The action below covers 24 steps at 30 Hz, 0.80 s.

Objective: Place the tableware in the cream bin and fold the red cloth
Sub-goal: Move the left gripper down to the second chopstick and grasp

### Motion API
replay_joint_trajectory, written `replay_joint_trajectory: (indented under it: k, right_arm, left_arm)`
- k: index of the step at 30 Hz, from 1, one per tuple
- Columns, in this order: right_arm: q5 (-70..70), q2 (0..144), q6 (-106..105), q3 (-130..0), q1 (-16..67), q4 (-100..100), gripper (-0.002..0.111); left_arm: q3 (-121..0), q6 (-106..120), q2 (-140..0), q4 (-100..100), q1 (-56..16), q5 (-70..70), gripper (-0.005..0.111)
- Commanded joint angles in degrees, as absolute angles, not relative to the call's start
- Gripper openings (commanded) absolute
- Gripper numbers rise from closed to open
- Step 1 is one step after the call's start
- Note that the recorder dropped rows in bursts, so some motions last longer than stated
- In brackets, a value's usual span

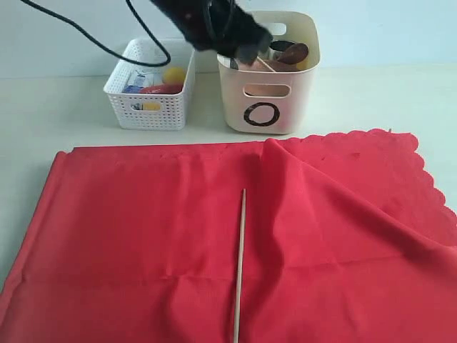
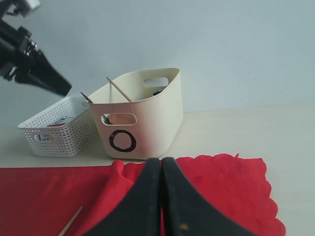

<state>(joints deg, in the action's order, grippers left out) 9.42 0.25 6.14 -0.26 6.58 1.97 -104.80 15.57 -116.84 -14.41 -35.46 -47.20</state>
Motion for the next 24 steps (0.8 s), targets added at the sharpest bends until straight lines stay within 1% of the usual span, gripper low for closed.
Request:
replay_joint_trajectory:
  k: [1,4,14,19,24]
  right_arm:
    - [8.93,0.00,6.04,0.00,6.66,1.60,0.000]
    - [8.93,0.00,6.04,0.00,6.66,1.60,0.000]
    - [8.93,0.00,6.04,0.00,6.66,1.60,0.000]
    - [8.93,0.00,6.04,0.00,6.66,1.60,0.000]
    - [8.93,0.00,6.04,0.00,6.66,1.60,0.000]
  left_arm:
    - [-103.90,14.41,-120.51,-14.14,-36.42,-59.60,0.043]
    - [-103.46,14.19,-123.78,-13.99,-37.79,-62.85,0.043]
    - [-103.33,10.84,-133.09,-12.01,-43.57,-63.42,0.043]
    - [-103.33,6.35,-135.28,-6.61,-45.10,-63.67,0.043]
    - [-103.33,5.43,-136.02,-6.62,-45.76,-63.67,0.043]
